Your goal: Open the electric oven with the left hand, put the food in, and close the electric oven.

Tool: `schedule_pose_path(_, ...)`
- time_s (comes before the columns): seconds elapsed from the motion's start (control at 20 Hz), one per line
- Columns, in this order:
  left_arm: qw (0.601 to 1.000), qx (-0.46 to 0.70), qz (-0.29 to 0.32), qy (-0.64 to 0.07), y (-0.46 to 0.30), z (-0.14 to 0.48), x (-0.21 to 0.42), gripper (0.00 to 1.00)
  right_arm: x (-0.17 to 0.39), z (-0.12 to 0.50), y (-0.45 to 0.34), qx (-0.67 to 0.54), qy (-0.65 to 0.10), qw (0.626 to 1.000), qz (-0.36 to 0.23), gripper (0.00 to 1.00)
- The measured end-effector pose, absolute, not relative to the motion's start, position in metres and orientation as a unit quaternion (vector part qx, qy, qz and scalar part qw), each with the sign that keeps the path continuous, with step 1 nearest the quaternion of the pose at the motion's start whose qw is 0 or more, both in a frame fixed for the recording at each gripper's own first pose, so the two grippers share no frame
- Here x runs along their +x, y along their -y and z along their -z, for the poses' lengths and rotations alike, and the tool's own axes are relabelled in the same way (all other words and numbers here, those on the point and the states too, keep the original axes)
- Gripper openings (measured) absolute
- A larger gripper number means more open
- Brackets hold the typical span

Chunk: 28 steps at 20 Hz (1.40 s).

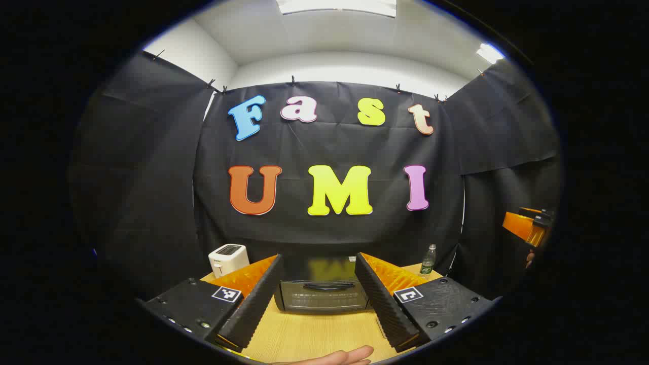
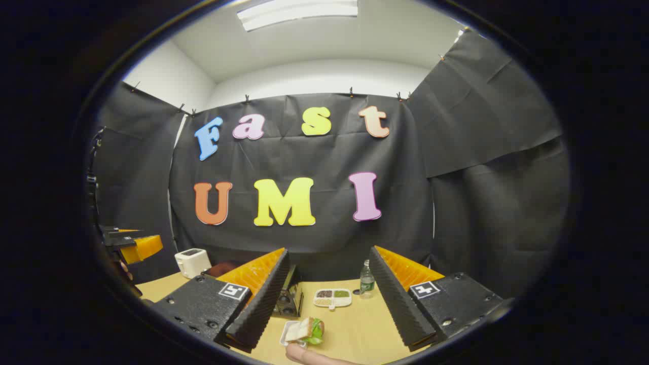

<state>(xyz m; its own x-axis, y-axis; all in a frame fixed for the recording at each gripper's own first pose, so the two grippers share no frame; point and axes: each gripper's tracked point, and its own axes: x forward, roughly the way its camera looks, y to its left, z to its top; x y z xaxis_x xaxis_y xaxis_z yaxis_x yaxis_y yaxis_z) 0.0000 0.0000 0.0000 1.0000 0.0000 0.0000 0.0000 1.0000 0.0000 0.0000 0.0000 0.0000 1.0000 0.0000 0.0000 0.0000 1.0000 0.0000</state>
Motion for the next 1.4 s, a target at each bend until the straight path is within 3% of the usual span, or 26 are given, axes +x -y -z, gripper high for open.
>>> schedule_pose_path(0.2, 1.000, -0.007, 0.001, 0.004, 0.001, -0.002, 0.003, 0.94, 0.000, 0.002, 0.004, 0.001, -0.001, 1.000, 0.002, 0.94)
schedule_pose_path(0.25, 1.000, -0.011, 0.000, 0.003, 0.000, -0.002, 0.004, 0.94, -0.001, 0.001, 0.005, 0.000, -0.001, 1.000, 0.003, 1.00)
schedule_pose_path(0.3, 1.000, -0.013, 0.001, 0.005, 0.000, -0.005, 0.005, 0.94, 0.001, 0.001, 0.006, -0.001, 0.000, 1.000, 0.004, 0.94)
schedule_pose_path(0.85, 0.999, -0.041, -0.004, 0.004, -0.013, -0.007, 0.028, 0.93, 0.015, -0.009, 0.010, -0.006, 0.006, 1.000, -0.001, 0.94)
schedule_pose_path(1.2, 0.998, -0.045, -0.010, -0.033, -0.019, 0.023, 0.078, 0.93, 0.022, 0.007, 0.015, -0.008, 0.000, 1.000, -0.005, 0.94)
schedule_pose_path(1.4, 0.996, -0.040, 0.024, -0.074, 0.000, 0.062, 0.131, 0.93, 0.027, 0.016, 0.012, 0.000, -0.010, 1.000, -0.024, 0.95)
